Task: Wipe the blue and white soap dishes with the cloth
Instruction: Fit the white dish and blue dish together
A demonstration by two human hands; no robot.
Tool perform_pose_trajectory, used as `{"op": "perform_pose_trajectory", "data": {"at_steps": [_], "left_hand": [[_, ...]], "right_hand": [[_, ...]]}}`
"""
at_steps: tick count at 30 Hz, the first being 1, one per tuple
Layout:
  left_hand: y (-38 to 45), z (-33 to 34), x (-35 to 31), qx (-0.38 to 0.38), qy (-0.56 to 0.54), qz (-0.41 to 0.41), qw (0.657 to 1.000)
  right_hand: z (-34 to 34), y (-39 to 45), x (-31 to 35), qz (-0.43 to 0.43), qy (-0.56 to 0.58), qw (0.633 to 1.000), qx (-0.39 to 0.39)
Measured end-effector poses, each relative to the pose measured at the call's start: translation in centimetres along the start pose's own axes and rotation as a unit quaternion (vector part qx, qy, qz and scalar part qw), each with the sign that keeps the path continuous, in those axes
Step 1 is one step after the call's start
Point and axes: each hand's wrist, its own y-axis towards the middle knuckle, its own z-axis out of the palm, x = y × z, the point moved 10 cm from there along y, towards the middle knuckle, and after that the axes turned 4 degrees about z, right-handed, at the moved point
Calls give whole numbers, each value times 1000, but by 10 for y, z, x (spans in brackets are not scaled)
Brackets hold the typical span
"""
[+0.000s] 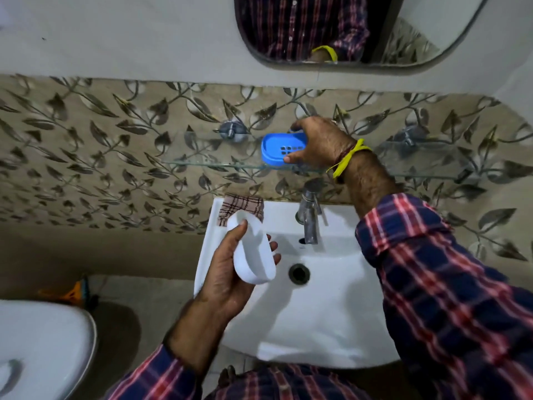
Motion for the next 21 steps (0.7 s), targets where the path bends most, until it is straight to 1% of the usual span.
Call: {"op": "perform_pose_trajectory", "data": {"at_steps": [4,8,11,13,14,15,16,17,18,19,20,21], "left_hand": [[1,19,-30,3,69,70,995],[4,32,-51,-4,113,132,985],[6,40,-64,-5,124,177,976],[5,44,-70,1,133,196,971],[5,45,-73,5,134,204,970],[4,44,-76,12,132,211,968],[5,42,-78,21,131,212,968],[5,41,-78,28,131,205,970],[6,39,-75,37,135,190,972],[7,38,-71,48,143,171,974],[7,38,-65,57,153,156,974],[7,36,-59,60,163,146,974]], "right_hand": [[0,9,1,-4,-17,999,31],[-1,10,-8,41,-35,998,28],[-8,3,-11,45,-9,999,-15],[-17,-9,-14,38,64,995,-65],[-21,-19,-16,34,126,987,-93],[-22,-32,-23,36,202,971,-123],[-20,-47,-30,44,288,945,-148],[-11,-64,-36,56,380,910,-157],[4,-82,-39,70,476,866,-140],[23,-98,-39,80,571,810,-105],[43,-112,-36,90,646,756,-60],[64,-125,-31,105,689,716,-18]]}}
